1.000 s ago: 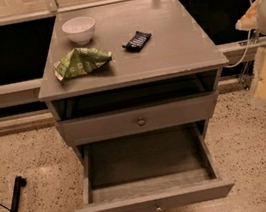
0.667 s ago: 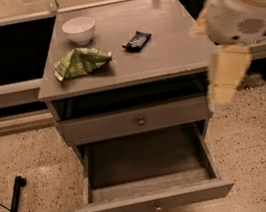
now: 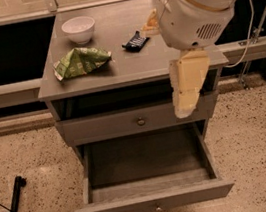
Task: Place green jalapeno chip bag into middle drawer
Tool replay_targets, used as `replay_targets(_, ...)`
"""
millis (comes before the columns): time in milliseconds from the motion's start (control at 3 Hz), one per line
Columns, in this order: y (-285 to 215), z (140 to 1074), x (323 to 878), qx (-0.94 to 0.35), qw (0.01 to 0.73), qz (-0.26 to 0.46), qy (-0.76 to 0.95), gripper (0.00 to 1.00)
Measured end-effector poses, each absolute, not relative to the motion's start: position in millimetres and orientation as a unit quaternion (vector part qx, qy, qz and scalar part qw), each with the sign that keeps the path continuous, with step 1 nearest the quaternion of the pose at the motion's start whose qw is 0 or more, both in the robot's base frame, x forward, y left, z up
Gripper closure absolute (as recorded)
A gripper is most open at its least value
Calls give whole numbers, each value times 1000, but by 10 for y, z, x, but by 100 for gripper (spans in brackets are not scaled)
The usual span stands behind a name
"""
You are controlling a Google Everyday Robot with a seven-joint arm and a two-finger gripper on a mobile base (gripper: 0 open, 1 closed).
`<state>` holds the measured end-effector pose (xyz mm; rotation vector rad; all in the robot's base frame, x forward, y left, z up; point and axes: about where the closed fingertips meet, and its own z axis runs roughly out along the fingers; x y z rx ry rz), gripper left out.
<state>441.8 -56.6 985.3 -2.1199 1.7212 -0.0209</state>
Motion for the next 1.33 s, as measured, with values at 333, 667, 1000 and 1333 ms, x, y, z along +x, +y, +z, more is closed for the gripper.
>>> replay_targets(333,-392,9904,4579,-766,223,-22,603,0)
replay_targets(667,-150,9826,5177,-764,257,-45,591,0)
replay_targets(1000,169,9754,5870,-753,308,-55,579,0)
replay_targets(1333,545,9642,6430,-721,363,-14,590,0)
